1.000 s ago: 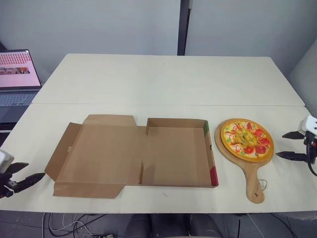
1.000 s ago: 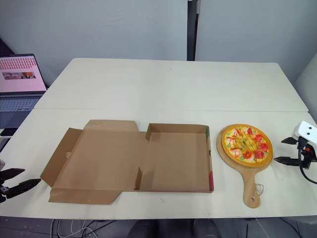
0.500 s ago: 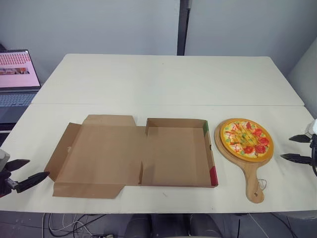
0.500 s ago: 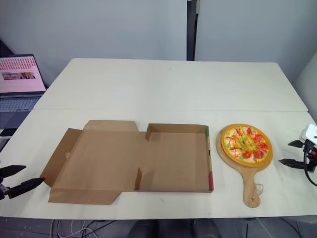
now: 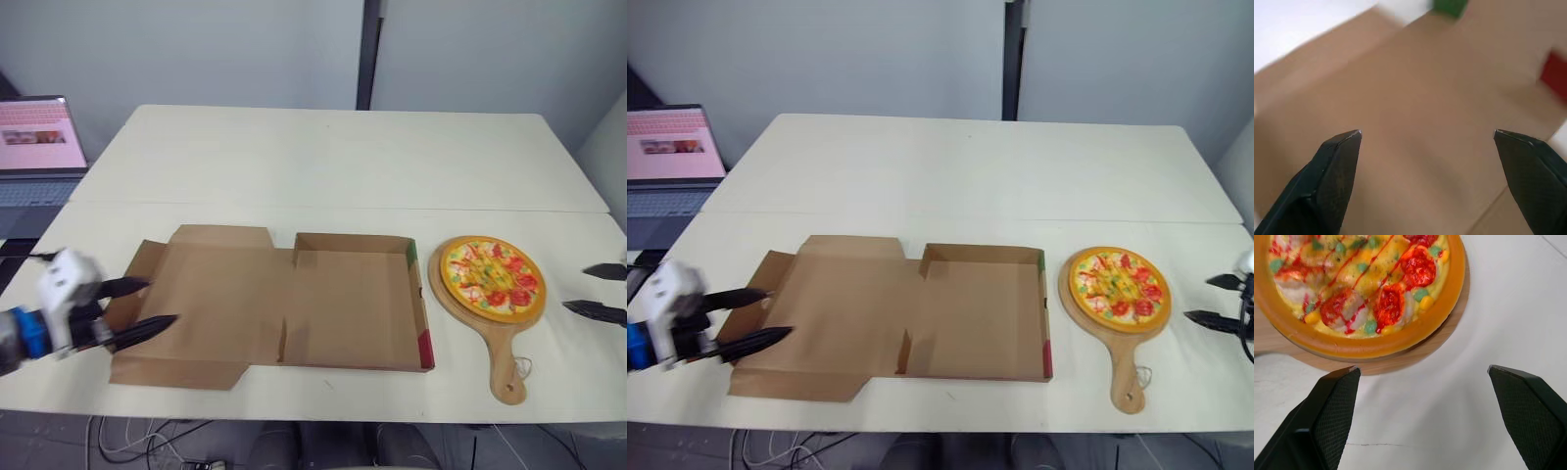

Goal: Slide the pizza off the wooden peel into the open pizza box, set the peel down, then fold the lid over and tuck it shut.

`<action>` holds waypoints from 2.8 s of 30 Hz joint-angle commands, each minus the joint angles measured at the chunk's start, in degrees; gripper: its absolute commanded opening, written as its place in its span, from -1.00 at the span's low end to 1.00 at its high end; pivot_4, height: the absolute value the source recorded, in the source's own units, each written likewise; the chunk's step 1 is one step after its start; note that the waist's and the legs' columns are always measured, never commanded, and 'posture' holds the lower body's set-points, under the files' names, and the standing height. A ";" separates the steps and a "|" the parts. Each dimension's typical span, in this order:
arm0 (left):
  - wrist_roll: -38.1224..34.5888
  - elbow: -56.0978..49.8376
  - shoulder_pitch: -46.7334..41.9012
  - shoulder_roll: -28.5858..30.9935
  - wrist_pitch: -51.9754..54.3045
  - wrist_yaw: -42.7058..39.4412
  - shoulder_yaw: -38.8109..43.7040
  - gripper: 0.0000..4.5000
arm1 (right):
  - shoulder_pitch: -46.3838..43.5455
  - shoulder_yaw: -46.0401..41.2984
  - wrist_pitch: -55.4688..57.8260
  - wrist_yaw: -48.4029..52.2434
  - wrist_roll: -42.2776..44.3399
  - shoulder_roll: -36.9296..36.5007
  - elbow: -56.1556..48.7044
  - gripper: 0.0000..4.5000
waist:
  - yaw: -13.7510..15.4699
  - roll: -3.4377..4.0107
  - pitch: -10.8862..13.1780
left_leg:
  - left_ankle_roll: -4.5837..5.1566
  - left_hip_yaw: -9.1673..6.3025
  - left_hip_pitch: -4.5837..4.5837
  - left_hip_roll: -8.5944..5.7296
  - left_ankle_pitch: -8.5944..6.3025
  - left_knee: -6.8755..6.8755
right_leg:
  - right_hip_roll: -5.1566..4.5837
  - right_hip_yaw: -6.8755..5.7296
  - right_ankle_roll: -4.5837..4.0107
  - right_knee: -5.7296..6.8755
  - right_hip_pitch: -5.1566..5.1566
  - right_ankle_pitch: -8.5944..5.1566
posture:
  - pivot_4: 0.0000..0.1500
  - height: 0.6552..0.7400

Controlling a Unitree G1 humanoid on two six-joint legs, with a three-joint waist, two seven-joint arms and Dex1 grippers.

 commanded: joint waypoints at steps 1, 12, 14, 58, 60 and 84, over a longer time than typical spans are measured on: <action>-2.99 -6.49 -3.80 0.61 1.92 -0.04 -4.44 0.99 | 8.07 -11.44 10.01 -3.70 4.78 1.94 -15.21 1.00 | 0.06 -0.02 -0.01 | 0.00 -0.03 -0.02 -0.02 0.00 -0.01 | 0.03 0.00 0.00 0.00 0.00 0.00 | 1.00 1.00; -6.60 -11.72 -24.59 -0.80 4.34 -2.44 -21.05 0.99 | 26.28 -16.89 39.88 -28.93 10.20 23.52 -59.21 1.00 | 0.45 -0.04 -0.07 | -0.03 -0.16 -0.04 0.03 0.01 0.04 | 0.36 0.15 0.04 -0.02 0.07 -0.03 | 1.00 1.00; -6.23 -11.40 -27.64 -2.34 3.89 -1.80 -23.22 0.99 | 27.38 -14.84 44.36 -33.34 9.67 25.90 -62.90 1.00 | 0.47 -0.05 -0.08 | -0.03 -0.18 -0.04 0.05 0.01 0.04 | 0.38 0.12 0.04 -0.02 0.06 -0.03 | 1.00 1.00; -12.14 -11.78 -26.22 -6.47 4.55 3.78 -16.48 1.00 | 8.92 -9.85 36.25 -46.88 8.59 29.24 -49.21 -0.29 | 0.03 -0.19 -0.13 | -0.02 -0.19 -0.14 0.08 0.01 0.00 | 0.48 0.21 -0.01 -0.04 -0.08 -0.06 | 1.00 1.00; -10.92 -11.54 -24.53 -5.60 3.56 3.61 -15.59 1.00 | 5.87 -9.55 34.21 -43.90 9.03 25.45 -46.32 -0.29 | -0.20 -0.08 -0.06 | -0.02 -0.22 -0.16 0.10 0.01 -0.01 | 0.52 0.20 -0.01 -0.03 -0.13 -0.06 | 1.00 1.00; -7.84 -13.77 -7.19 -1.92 1.58 3.94 -4.41 1.00 | -19.40 16.45 9.42 -12.26 1.00 4.30 -32.42 -0.29 | -0.32 -0.09 0.21 | -0.01 -0.22 -0.17 0.10 0.01 0.03 | 0.34 0.13 -0.02 -0.04 -0.15 -0.06 | 1.00 1.00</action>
